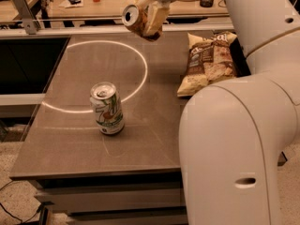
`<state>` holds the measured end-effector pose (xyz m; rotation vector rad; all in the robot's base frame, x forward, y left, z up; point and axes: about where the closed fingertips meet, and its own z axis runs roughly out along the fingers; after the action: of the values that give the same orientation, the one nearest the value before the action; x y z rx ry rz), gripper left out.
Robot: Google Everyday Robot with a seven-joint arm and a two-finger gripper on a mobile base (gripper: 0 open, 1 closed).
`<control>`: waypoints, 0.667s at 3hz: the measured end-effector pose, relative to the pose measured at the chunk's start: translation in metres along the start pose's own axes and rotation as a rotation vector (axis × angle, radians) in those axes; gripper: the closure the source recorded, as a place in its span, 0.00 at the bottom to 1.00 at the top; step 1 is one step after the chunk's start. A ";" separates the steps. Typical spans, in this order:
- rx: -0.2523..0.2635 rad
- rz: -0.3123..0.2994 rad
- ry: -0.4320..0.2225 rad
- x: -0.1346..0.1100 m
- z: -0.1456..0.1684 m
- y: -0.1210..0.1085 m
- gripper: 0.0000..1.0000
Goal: Knock orange can over
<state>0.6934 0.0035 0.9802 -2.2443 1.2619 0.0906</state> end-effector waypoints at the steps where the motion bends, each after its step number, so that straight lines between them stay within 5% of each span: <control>1: -0.049 -0.167 0.121 0.010 0.012 -0.001 1.00; 2: -0.036 -0.167 0.119 0.009 0.015 -0.006 1.00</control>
Offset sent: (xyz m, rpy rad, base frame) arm -0.0002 -0.0020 -0.0073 -0.1280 -0.0554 0.0843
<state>0.7063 0.0064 0.9668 -2.4069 1.1356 -0.0850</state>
